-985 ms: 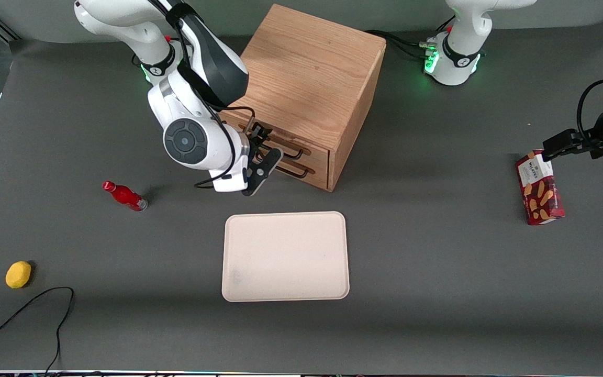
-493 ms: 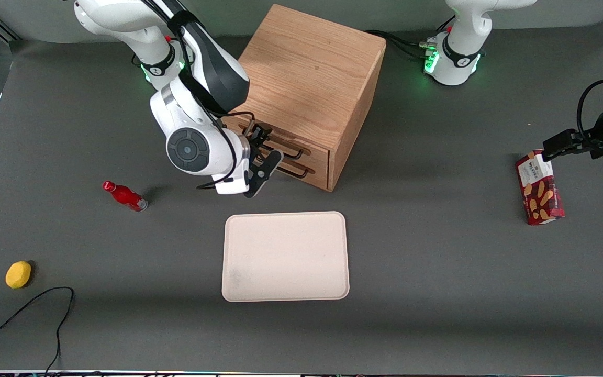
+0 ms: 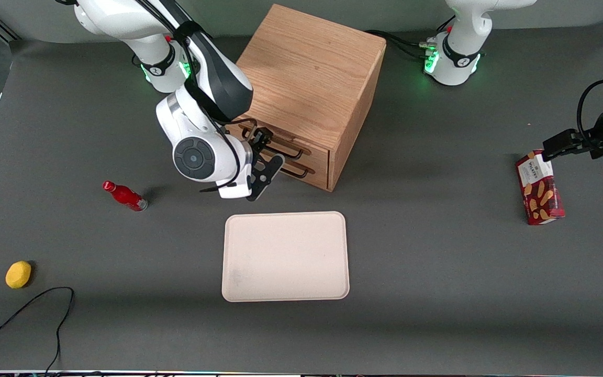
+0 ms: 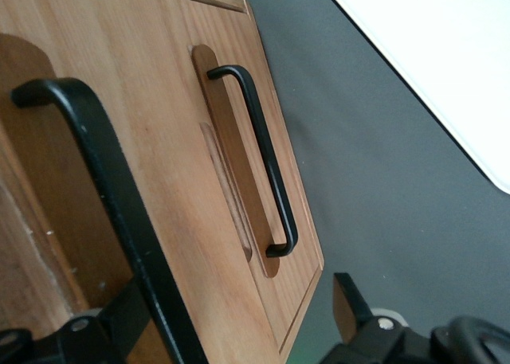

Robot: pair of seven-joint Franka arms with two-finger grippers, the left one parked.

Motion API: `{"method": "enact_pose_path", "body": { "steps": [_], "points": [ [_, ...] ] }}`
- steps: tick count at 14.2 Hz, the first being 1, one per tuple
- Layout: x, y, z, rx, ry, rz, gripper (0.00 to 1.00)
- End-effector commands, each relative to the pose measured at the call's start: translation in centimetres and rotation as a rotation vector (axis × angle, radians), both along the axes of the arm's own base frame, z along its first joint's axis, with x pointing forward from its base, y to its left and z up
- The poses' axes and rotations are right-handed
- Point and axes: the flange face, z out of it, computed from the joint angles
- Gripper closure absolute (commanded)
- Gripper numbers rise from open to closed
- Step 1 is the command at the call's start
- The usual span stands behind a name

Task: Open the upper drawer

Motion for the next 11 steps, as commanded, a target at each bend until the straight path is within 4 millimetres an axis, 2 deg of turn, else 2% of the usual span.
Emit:
{"method": "enact_pose_path", "body": {
  "steps": [1, 4, 6, 11],
  "points": [
    [1.1, 0.4, -0.2, 0.037, 0.001, 0.008, 0.0],
    [2.4, 0.7, -0.7, 0.036, -0.014, 0.005, 0.0],
    [3.5, -0.3, -1.3, 0.031, -0.011, -0.013, 0.0],
    [5.9, -2.1, -1.1, 0.049, -0.036, -0.033, 0.0]
  ]
}}
